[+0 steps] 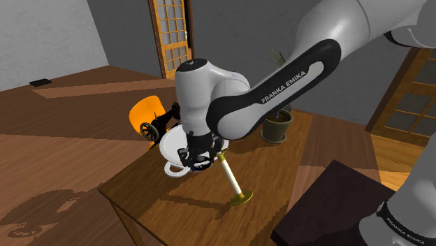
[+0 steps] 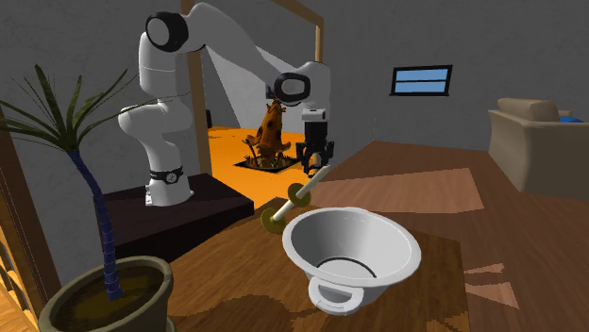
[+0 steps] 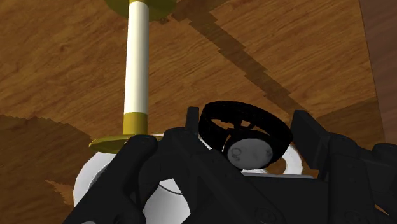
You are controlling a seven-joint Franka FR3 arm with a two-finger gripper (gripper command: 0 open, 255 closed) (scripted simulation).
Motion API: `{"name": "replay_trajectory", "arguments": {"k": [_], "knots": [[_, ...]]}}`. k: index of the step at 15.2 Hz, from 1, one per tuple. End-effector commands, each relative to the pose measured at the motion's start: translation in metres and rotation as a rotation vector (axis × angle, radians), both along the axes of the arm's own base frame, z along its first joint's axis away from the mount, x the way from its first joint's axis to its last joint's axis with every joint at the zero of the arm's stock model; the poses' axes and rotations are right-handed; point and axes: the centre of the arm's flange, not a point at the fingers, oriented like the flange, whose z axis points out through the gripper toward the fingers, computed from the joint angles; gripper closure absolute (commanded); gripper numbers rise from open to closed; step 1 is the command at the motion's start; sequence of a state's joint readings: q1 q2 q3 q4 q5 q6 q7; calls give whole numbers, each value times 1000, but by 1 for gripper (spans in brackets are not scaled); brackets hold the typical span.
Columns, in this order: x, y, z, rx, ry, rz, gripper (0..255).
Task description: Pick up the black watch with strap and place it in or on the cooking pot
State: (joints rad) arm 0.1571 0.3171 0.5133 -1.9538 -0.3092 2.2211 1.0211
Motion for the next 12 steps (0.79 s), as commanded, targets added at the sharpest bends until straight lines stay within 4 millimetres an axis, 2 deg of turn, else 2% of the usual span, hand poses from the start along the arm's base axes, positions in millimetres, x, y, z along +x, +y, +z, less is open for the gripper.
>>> {"name": "replay_trajectory", "arguments": {"k": [1, 12], "knots": [[23, -13, 3, 0, 0, 1, 255], [154, -77, 7, 0, 0, 1, 255]]}}
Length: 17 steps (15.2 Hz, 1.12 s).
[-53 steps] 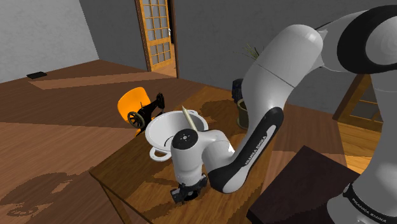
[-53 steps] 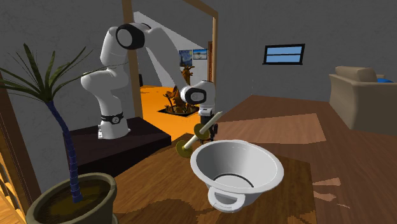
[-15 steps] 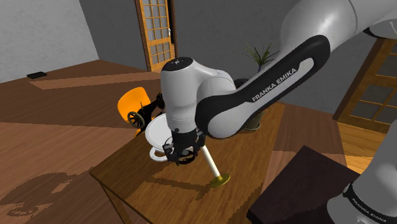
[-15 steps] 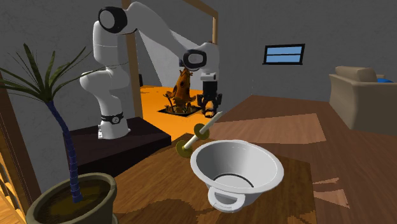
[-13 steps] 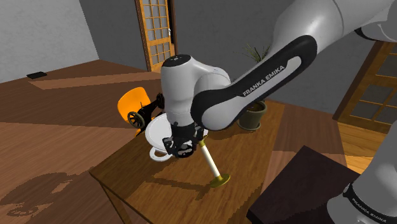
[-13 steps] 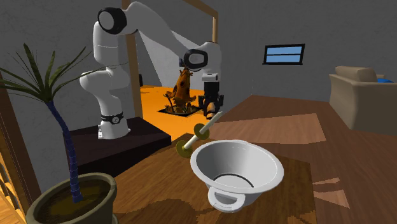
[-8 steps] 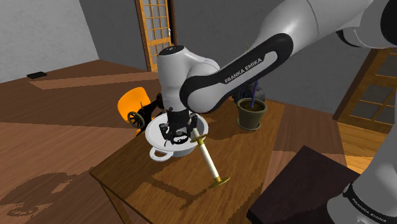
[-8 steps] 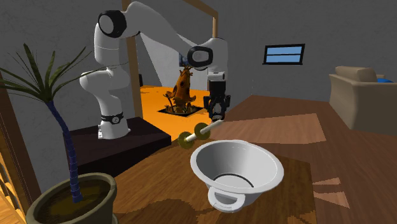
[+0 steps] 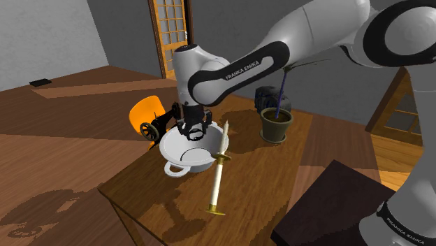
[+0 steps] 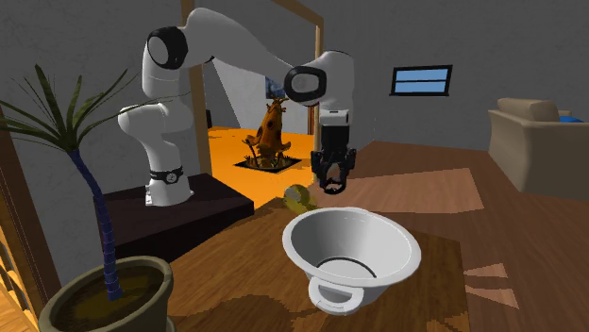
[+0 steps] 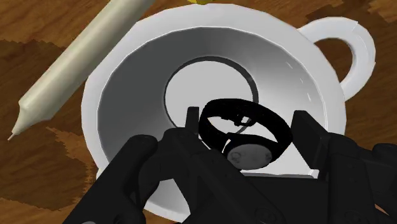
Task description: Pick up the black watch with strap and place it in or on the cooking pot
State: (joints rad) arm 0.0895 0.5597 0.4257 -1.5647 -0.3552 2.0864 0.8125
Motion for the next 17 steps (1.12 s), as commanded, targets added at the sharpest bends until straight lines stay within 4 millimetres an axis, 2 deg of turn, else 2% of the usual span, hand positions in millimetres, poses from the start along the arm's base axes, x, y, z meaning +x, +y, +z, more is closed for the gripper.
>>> {"name": "replay_trajectory", "arguments": {"k": [1, 6, 7, 17], "knots": [[25, -12, 1, -1, 0, 1, 255], [84, -41, 3, -1, 0, 1, 255], [85, -41, 3, -1, 0, 1, 255], [85, -41, -50, -1, 0, 1, 255]]}}
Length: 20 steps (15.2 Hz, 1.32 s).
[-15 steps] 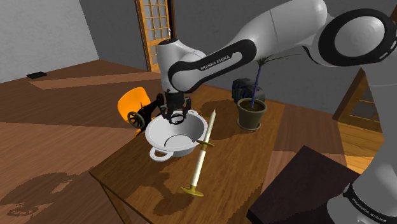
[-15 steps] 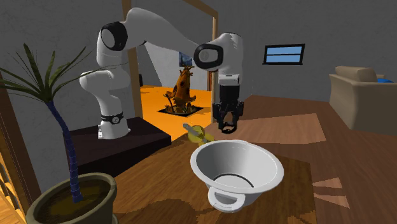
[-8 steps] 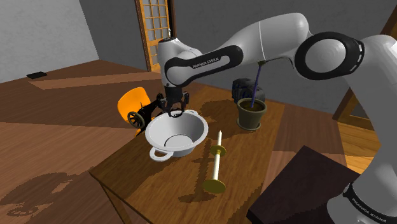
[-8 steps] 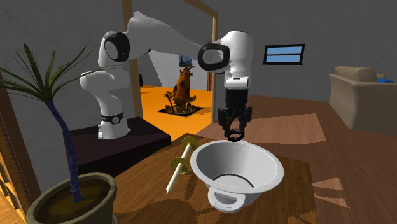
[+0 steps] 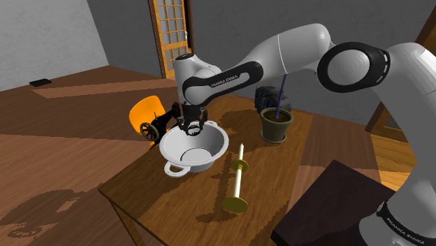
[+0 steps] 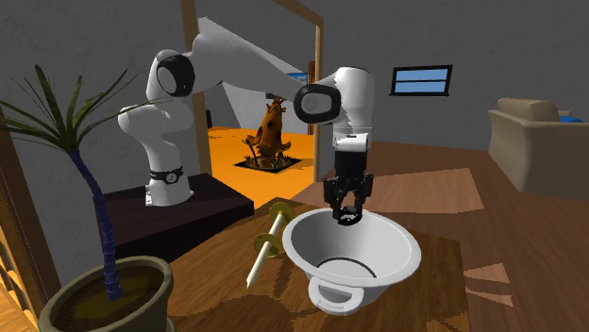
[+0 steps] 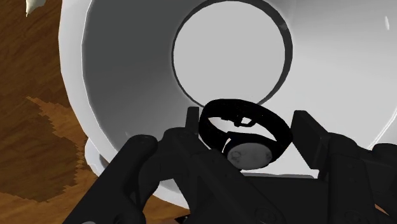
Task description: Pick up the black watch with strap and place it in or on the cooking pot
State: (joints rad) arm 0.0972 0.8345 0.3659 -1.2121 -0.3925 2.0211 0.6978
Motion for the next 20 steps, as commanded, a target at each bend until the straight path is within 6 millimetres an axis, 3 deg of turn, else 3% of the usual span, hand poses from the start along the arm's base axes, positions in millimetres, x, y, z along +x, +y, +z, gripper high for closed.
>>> {"name": "replay_trajectory", "arguments": {"k": [1, 5, 12, 13, 18, 20], "knots": [[0, 0, -11, 0, 0, 0, 255], [0, 0, -33, 0, 0, 0, 255], [0, 0, -33, 0, 0, 0, 255], [0, 0, -33, 0, 0, 0, 0], [0, 0, -33, 0, 0, 0, 0], [-2, 1, -6, 0, 0, 0, 0]]}}
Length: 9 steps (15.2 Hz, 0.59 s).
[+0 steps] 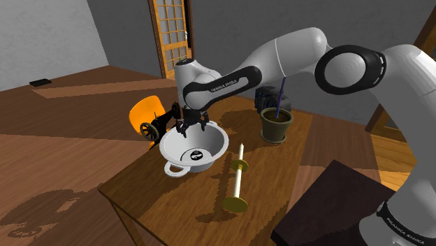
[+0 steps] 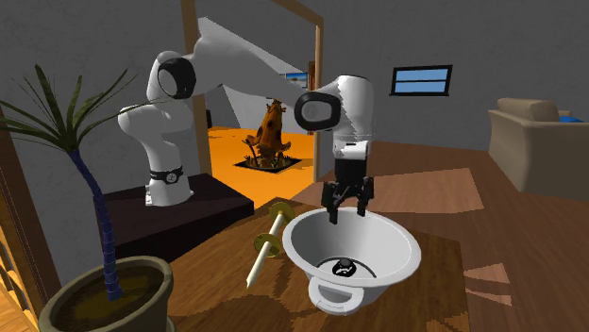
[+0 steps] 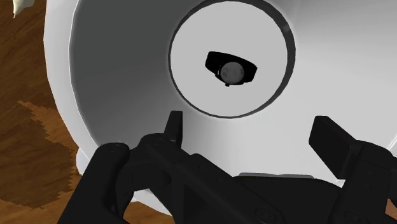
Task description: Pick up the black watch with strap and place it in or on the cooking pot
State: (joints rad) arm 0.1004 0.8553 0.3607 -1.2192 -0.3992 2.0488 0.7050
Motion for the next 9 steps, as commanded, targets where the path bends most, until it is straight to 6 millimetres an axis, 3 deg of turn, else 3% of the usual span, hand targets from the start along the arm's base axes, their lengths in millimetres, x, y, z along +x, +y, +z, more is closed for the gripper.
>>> {"name": "replay_trajectory", "arguments": {"k": [1, 2, 9], "knots": [[-3, 1, 24, 0, 0, 0, 0], [-4, 2, 34, 0, 0, 0, 0], [-4, 2, 34, 0, 0, 0, 0]]}}
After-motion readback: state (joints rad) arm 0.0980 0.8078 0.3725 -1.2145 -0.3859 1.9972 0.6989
